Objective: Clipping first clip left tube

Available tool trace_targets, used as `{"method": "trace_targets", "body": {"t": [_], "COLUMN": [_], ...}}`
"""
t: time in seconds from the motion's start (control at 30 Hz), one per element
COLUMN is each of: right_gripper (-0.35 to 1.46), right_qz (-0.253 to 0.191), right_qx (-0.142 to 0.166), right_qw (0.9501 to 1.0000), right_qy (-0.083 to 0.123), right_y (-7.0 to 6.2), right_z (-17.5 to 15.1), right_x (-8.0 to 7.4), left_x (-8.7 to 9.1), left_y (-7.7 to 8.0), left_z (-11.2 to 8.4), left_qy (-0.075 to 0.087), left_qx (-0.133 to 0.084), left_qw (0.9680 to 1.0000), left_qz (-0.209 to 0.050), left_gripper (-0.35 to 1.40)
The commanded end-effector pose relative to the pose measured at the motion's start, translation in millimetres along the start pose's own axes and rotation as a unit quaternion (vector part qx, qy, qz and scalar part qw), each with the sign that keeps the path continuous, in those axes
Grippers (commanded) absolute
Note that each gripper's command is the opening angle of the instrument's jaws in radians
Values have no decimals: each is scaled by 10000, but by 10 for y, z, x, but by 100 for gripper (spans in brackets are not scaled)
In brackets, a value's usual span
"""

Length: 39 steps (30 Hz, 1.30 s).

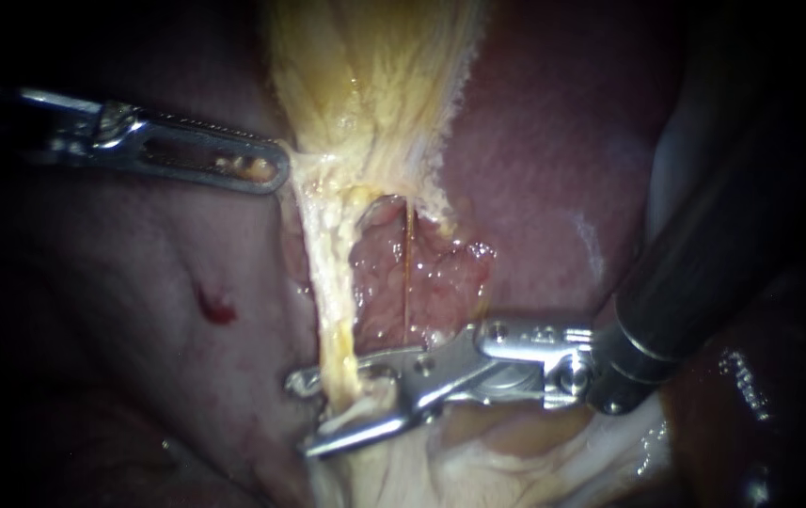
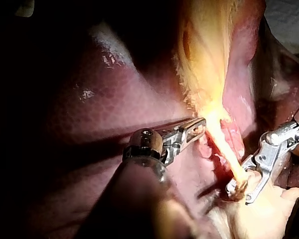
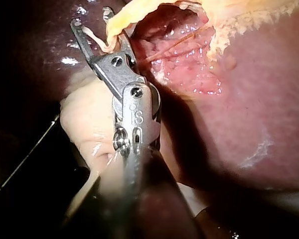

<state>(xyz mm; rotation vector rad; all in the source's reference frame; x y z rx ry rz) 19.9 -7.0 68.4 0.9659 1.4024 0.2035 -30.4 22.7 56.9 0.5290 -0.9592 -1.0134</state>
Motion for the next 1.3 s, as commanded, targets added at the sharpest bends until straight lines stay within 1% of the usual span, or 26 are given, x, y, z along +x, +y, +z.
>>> {"method": "trace_targets", "body": {"t": [0.03, 0.2, 0.33, 0.4, 0.73, 1.3], "right_gripper": [2, -9, -20, -35, -35, -35], "right_qz": [-2, 11, 13, 12, 41, 40], "right_qx": [16, 32, 39, 47, 64, 78], "right_qw": [10000, 10000, 10000, 10000, 10000, 10000], "right_qy": [-3, 6, 6, 4, 1, -3], "right_y": [0, 1, 2, 2, 5, 5], "right_z": [-2, -6, -8, -10, -18, -18], "right_x": [0, 5, 5, 5, 2, 2], "left_x": [0, 0, 0, 0, 0, 0], "left_y": [0, 0, 0, 0, 0, 0], "left_z": [0, 0, 0, 0, 0, 0], "left_qy": [-1, -1, -1, -1, -1, -1], "left_qx": [0, 0, -1, 0, -1, -1], "left_qw": [10000, 10000, 10000, 10000, 10000, 10000], "left_qz": [0, 0, 0, 0, 0, -1], "left_gripper": [-35, -35, -35, -35, -35, -35]}}
